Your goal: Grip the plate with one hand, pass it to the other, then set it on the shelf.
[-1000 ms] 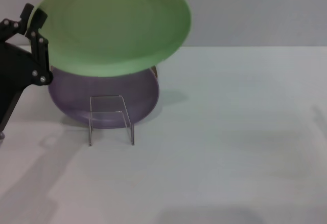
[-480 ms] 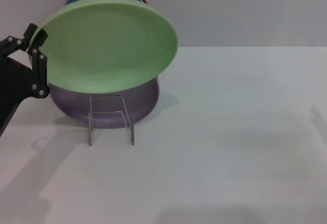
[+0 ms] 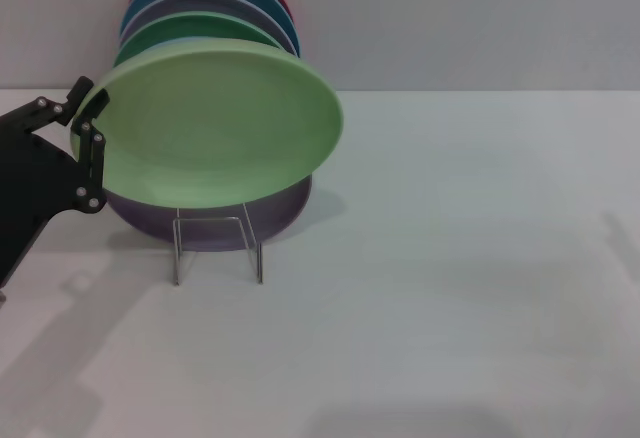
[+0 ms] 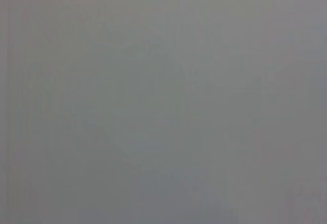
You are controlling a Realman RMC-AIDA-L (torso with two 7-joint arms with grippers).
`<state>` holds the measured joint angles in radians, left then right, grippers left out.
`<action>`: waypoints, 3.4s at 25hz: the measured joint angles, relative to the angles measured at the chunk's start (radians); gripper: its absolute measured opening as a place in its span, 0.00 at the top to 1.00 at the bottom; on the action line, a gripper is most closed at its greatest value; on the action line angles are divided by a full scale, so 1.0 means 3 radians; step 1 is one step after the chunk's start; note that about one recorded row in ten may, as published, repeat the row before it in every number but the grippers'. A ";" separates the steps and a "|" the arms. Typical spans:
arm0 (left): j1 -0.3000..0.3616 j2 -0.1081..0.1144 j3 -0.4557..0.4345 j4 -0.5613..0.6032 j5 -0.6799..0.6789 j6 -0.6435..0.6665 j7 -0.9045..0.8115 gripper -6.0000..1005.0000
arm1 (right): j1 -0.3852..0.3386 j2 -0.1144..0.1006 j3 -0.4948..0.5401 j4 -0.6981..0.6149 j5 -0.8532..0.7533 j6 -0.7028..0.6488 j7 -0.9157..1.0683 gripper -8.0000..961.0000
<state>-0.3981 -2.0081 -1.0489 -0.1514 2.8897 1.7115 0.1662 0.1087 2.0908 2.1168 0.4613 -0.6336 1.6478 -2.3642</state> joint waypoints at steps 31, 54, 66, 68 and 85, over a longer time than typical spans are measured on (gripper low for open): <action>-0.0064 -0.0036 0.0095 0.0254 -0.0002 -0.0192 -0.0031 0.94 | 0.0021 -0.0005 -0.0005 -0.0001 -0.0008 0.0054 -0.0001 0.30; -0.0014 -0.0189 0.0159 0.0154 -0.0004 -0.0286 0.0118 0.38 | 0.0031 -0.0010 0.0004 0.0020 -0.0010 0.0105 0.0019 0.30; -0.0045 -0.0199 0.0226 0.0025 -0.0007 -0.0564 0.0147 0.21 | -0.0004 -0.0006 0.0001 0.0023 -0.0010 0.0127 0.0022 0.30; -0.0045 -0.0199 0.0221 0.0024 -0.0012 -0.0604 0.0148 0.21 | -0.0004 -0.0005 0.0000 0.0023 -0.0010 0.0127 0.0022 0.30; 0.0961 -0.0230 -0.0055 -0.0740 -0.0830 0.0035 0.0482 0.21 | -0.0034 0.0006 0.0072 -0.0162 0.0314 0.0039 -0.0230 0.29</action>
<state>-0.1098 -2.0770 -1.0654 -0.3735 2.6407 1.7221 0.3108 0.0983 2.0924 2.1383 0.4128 -0.5396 1.6596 -2.4332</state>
